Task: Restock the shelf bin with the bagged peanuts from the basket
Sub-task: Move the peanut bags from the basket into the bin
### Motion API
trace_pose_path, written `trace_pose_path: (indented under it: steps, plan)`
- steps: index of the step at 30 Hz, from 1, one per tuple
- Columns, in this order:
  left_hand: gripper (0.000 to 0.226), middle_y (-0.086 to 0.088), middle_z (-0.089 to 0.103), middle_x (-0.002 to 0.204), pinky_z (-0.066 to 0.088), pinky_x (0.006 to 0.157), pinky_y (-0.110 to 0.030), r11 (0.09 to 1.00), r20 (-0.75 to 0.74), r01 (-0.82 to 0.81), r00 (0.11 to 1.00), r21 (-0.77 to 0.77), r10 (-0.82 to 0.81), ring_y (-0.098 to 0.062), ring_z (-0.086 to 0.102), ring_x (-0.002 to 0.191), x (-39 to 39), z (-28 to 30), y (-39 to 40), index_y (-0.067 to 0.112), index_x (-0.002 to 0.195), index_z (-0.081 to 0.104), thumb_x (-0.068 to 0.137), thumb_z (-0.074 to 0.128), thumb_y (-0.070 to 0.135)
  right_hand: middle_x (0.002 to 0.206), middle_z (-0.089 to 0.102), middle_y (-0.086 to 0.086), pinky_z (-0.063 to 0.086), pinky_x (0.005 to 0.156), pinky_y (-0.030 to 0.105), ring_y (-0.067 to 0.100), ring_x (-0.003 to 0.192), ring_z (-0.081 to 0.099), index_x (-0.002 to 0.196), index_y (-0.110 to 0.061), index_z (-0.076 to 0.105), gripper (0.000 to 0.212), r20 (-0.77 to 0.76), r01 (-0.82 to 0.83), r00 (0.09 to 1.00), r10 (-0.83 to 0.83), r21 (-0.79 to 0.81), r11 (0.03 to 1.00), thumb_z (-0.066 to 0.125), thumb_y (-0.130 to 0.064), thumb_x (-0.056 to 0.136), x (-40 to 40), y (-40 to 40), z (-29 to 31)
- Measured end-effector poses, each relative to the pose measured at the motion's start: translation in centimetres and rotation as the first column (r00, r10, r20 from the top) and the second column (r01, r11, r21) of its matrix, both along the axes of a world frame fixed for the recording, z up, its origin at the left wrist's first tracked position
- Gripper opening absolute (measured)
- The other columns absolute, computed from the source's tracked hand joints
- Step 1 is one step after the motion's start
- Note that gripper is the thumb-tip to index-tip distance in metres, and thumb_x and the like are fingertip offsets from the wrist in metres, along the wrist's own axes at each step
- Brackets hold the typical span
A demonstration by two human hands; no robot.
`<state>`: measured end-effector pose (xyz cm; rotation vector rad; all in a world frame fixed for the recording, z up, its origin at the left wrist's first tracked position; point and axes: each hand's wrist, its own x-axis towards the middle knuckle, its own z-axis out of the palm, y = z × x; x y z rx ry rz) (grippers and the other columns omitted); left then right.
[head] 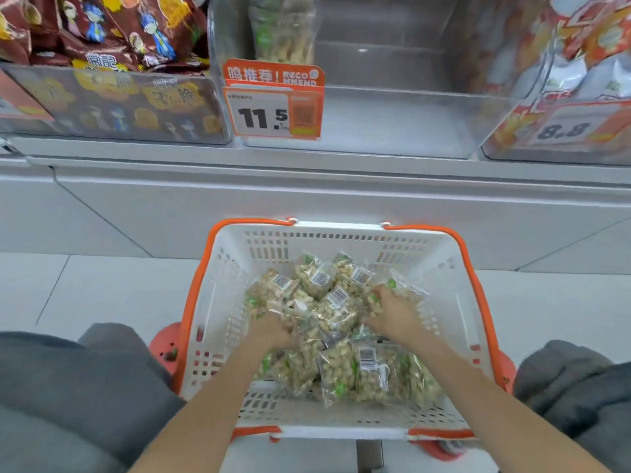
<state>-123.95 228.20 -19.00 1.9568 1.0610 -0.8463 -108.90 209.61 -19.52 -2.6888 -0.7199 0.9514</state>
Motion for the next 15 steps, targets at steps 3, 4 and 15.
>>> trace_pose_path:
  steps: [3,4,15]
  plan:
    - [0.074,-0.009,0.054,0.124,0.051,0.087,-0.026,0.996,-0.001,-0.055,0.998,-0.075,0.055,-0.019,0.054,0.102,-0.2,-0.8,-0.6,0.000,0.134,0.039,0.076,0.076,0.024,0.106,0.062,0.002,0.048,0.079,0.030,0.021,0.103,0.059,0.137,-0.015,0.033,0.071,-0.032,0.014,0.999,-0.013,0.037,0.999,0.068,-0.045,0.082,-0.6,1.4,-0.6]
    - [0.072,-0.009,0.058,0.117,0.054,0.079,-0.024,0.992,0.005,-0.079,0.997,-0.097,0.079,-0.017,0.057,0.094,-0.3,-1.1,-0.8,-0.003,0.132,0.041,0.074,0.077,0.022,0.103,0.063,0.002,0.049,0.081,0.032,0.022,0.108,0.057,0.137,-0.015,0.033,0.072,-0.024,0.020,1.000,-0.019,0.031,0.999,0.068,-0.046,0.082,-0.8,1.9,-0.9]
    - [0.028,-0.005,0.061,0.080,0.047,0.055,-0.021,0.975,0.005,-0.047,0.999,-0.216,0.049,-0.014,0.058,0.066,-0.3,-1.4,-1.2,0.006,0.097,0.060,0.081,0.073,0.025,0.104,0.058,0.000,0.036,0.099,0.038,0.021,0.110,0.047,0.107,-0.017,0.051,0.046,-0.104,0.118,0.986,-0.127,-0.094,0.989,0.071,-0.047,0.078,-1.8,4.3,-1.0]
